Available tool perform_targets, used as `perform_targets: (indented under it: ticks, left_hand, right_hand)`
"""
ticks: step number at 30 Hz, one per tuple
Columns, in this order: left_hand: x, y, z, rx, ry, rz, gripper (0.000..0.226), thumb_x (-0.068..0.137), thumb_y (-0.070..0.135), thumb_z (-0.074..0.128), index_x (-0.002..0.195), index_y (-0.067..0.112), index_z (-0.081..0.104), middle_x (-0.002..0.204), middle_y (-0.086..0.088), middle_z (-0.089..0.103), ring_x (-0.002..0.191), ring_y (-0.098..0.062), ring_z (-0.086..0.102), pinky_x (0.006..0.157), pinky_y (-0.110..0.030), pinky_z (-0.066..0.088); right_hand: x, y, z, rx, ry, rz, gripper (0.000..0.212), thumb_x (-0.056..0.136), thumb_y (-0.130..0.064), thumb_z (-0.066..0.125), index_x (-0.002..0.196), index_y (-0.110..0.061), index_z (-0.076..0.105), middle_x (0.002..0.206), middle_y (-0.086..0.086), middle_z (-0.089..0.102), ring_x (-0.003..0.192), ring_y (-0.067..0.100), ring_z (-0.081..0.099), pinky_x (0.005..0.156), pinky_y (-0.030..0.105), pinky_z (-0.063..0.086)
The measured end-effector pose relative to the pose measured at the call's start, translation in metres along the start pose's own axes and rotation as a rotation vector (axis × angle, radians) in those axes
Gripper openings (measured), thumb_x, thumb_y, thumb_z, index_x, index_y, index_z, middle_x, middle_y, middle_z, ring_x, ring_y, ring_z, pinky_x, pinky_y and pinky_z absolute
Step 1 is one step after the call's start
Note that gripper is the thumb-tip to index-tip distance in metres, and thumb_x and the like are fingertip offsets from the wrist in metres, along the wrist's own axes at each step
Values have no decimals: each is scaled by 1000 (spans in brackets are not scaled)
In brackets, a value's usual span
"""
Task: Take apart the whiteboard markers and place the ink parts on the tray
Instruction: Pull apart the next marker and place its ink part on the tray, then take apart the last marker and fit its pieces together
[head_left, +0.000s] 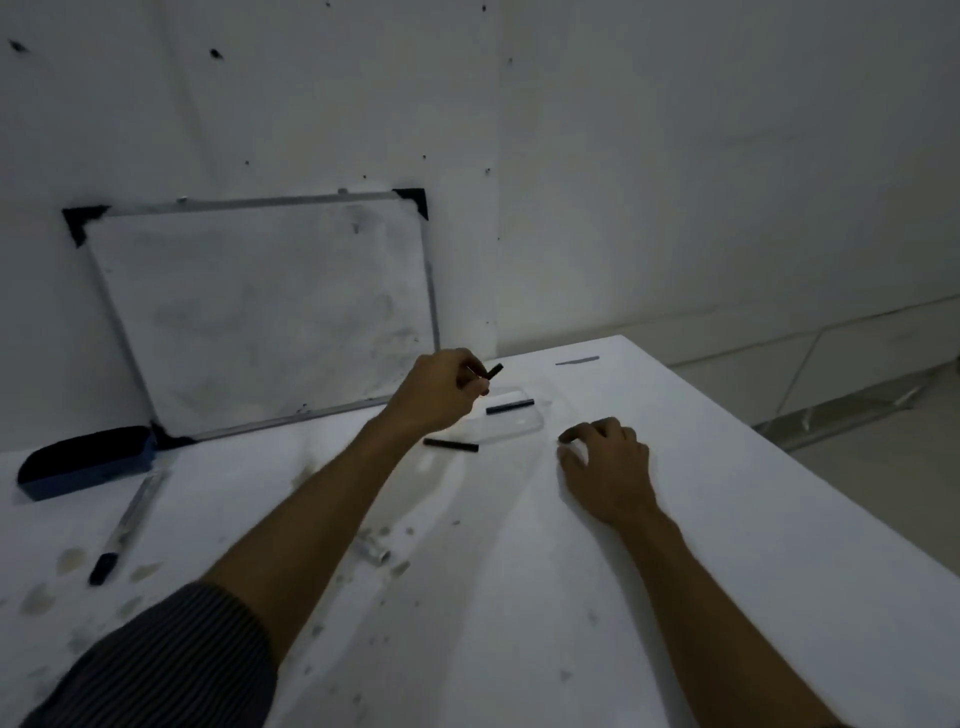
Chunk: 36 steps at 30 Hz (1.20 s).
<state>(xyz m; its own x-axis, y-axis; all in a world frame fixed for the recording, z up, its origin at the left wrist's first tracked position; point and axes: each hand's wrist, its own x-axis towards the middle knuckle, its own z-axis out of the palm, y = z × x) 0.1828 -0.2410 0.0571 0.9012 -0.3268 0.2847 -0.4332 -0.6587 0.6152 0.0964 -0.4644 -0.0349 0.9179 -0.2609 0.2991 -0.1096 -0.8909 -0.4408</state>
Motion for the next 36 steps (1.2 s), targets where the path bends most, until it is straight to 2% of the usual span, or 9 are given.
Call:
perform_targets:
  ticks: [4, 10, 15, 18, 22, 25, 29, 33, 36]
  left_hand:
    - [56, -4, 30, 230, -148, -4, 18, 94, 23, 72, 108, 13, 79, 104, -7, 80, 93, -21, 73, 82, -30, 56]
    - [75, -18, 64, 352, -177, -91, 20, 87, 22, 73, 101, 13, 83, 100, -9, 81, 89, -25, 76, 83, -41, 65]
    - [75, -22, 63, 337, -201, -111, 17, 90, 17, 70, 95, 9, 85, 93, -10, 82, 82, -25, 76, 80, -40, 65]
    - [70, -17, 56, 304, -181, -95, 24, 96, 20, 66, 93, 4, 83, 92, -13, 82, 82, -24, 76, 76, -31, 62]
    - [46, -6, 31, 242, -66, -28, 26, 99, 25, 64, 114, 10, 79, 118, -8, 75, 105, -22, 69, 84, -25, 47]
    - [7, -7, 1, 196, 57, 19, 22, 98, 30, 66, 111, 17, 79, 111, -2, 68, 93, -13, 63, 82, -23, 49]
    - [-74, -30, -36, 121, 151, 21, 17, 98, 31, 67, 107, 23, 78, 105, 8, 65, 89, -8, 62, 72, -13, 41]
    - [-145, -66, -52, 105, 164, -30, 14, 100, 25, 65, 108, 25, 76, 109, 8, 67, 99, -9, 62, 79, -16, 44]
    - [-187, -86, -54, 74, 215, -19, 17, 100, 20, 62, 112, 23, 73, 114, 3, 65, 105, -13, 60, 90, -27, 52]
  right_hand:
    - [8, 6, 7, 14, 9, -21, 24, 94, -38, 59, 115, -30, 69, 119, 2, 59, 115, 26, 52, 97, 41, 36]
    - [11, 11, 10, 39, 14, -16, 26, 93, -41, 60, 117, -32, 68, 122, -2, 58, 117, 22, 51, 98, 40, 34]
    - [11, 10, 10, 58, 3, -6, 27, 93, -42, 61, 118, -33, 68, 124, -4, 58, 119, 21, 50, 100, 40, 33]
    - [9, 9, 7, 61, -10, -12, 25, 94, -40, 60, 117, -33, 69, 124, -4, 59, 119, 21, 50, 100, 39, 32]
    - [0, -12, 4, 173, -88, -43, 21, 96, -35, 60, 114, -33, 71, 120, -3, 65, 116, 21, 57, 100, 39, 37]
    - [-13, -42, 0, 377, -205, -67, 19, 97, -35, 63, 113, -31, 71, 113, -8, 69, 108, 14, 65, 98, 35, 49]
    - [-45, -95, -2, 441, -490, -171, 34, 92, -49, 67, 120, -29, 69, 113, -9, 69, 91, 1, 62, 73, 12, 45]
    - [-80, -135, 16, 305, -516, -276, 72, 70, -80, 66, 125, -33, 64, 114, -10, 63, 96, 4, 61, 86, 28, 53]
    - [-95, -154, 25, 202, -407, -308, 76, 67, -81, 67, 123, -30, 66, 116, -4, 64, 103, 13, 63, 94, 39, 51]
